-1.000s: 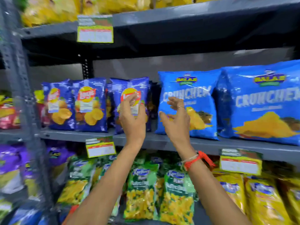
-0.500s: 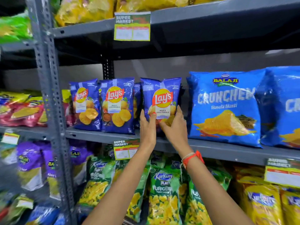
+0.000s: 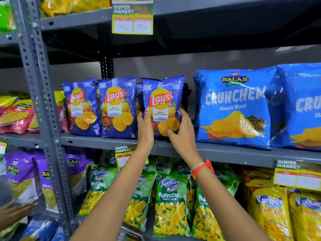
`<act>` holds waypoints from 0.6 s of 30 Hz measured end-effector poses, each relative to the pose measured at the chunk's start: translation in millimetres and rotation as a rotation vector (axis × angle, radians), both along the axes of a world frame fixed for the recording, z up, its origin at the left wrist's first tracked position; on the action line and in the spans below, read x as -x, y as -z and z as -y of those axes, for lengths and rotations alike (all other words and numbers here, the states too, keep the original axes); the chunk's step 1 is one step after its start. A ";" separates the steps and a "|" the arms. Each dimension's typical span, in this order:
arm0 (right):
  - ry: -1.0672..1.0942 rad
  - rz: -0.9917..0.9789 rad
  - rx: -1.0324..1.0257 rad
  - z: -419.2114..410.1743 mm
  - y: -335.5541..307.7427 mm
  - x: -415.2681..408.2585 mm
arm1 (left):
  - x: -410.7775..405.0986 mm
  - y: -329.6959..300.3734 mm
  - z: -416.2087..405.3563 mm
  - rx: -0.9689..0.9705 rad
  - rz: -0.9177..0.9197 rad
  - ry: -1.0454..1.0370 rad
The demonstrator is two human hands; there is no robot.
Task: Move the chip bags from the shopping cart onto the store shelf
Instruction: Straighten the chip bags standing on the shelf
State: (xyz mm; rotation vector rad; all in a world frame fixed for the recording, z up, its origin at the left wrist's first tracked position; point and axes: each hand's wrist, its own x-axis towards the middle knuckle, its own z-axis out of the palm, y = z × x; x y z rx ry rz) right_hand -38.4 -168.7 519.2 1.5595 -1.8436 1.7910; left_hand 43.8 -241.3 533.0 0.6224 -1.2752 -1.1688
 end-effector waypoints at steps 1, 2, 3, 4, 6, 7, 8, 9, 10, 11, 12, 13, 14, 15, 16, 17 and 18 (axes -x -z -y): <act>-0.004 0.006 0.031 -4.6 -2.0 0.6 | 0.0 -1.0 -3.2 0.002 0.012 -0.045; 0.001 0.017 0.077 -10.6 -5.2 2.0 | -0.5 -1.6 -7.9 0.024 0.022 -0.099; 0.017 0.030 0.134 -18.2 -9.0 4.6 | -0.7 -1.7 -14.4 0.070 0.018 -0.151; 0.046 0.039 0.197 -27.1 -13.2 9.0 | -0.5 -2.5 -22.4 0.131 0.000 -0.196; 0.140 0.036 0.320 -47.0 -21.1 22.2 | 2.4 -6.5 -41.2 0.272 -0.069 -0.248; 0.205 0.022 0.369 -57.7 -24.5 31.0 | 6.3 -9.4 -50.4 0.338 -0.097 -0.260; 0.282 0.010 0.404 -68.3 -27.0 41.3 | 12.2 -12.4 -58.2 0.392 -0.110 -0.257; 0.361 0.008 0.427 -78.8 -28.4 52.9 | 19.6 -15.1 -65.1 0.431 -0.106 -0.225; 0.431 0.019 0.440 -88.7 -28.8 65.6 | 28.3 -17.3 -71.2 0.455 -0.085 -0.162; 0.486 0.040 0.437 -97.9 -27.8 78.5 | 37.6 -18.4 -77.0 0.467 -0.045 -0.073; 0.521 0.068 0.411 -105.9 -25.8 90.6 | 47.2 -18.7 -81.0 0.470 0.013 0.018; 0.532 0.100 0.365 -112.2 -22.8 101.9 | 57.2 -18.5 -83.3 0.465 0.082 0.089; 0.526 0.127 0.304 -116.7 -19.1 112.1 | 66.7 -18.1 -83.6 0.453 0.155 0.137; 0.509 0.145 0.233 -119.7 -15.7 121.4 | 75.6 -17.8 -83.4 0.431 0.222 0.171; 0.479 0.163 0.157 -119.1 -11.8 127.5 | 80.7 -17.0 -81.1 0.396 0.276 0.202; 0.444 0.186 0.082 -119.8 -8.8 133.7 | 87.1 -16.4 -80.2 0.348 0.305 0.252; 0.397 0.211 0.015 -119.9 -6.1 139.0 | 92.7 -15.5 -80.2 0.291 0.304 0.313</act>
